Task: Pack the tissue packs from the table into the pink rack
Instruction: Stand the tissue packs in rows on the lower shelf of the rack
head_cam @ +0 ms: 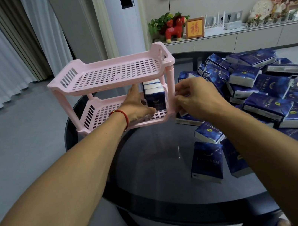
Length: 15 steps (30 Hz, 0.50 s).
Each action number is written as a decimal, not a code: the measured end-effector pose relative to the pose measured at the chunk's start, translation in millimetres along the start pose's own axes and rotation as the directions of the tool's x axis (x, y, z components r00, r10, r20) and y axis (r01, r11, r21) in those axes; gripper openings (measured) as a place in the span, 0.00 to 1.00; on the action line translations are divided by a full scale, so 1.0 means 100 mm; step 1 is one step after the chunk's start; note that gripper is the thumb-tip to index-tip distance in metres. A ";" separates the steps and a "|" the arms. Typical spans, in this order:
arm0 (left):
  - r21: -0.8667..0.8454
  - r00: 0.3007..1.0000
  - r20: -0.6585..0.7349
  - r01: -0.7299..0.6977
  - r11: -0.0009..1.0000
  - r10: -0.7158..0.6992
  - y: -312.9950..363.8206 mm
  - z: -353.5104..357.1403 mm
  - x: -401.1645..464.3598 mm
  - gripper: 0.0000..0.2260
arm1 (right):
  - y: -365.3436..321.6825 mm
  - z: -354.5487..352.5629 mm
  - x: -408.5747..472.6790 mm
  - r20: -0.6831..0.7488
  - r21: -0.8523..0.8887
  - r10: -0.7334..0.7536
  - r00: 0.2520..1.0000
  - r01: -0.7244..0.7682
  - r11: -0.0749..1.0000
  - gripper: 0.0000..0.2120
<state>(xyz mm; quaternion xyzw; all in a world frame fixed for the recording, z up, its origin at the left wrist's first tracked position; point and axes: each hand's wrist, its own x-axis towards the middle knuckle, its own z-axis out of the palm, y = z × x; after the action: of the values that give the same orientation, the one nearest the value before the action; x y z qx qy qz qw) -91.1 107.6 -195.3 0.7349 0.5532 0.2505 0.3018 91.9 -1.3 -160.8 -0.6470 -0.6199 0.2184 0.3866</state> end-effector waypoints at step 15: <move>0.045 0.989 0.013 -0.147 0.988 0.146 0.64 0.22 -1.77 0.13 | 0.09 -0.78 -0.80 0.286 -0.459 -0.077 0.955 0.207 0.864 0.06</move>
<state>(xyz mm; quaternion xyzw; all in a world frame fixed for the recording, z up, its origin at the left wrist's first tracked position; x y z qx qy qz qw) -79.7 -79.8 -169.9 0.7816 0.5018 0.2555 0.2684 146.5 -95.8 -136.3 -0.6410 -0.7461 0.1095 0.1435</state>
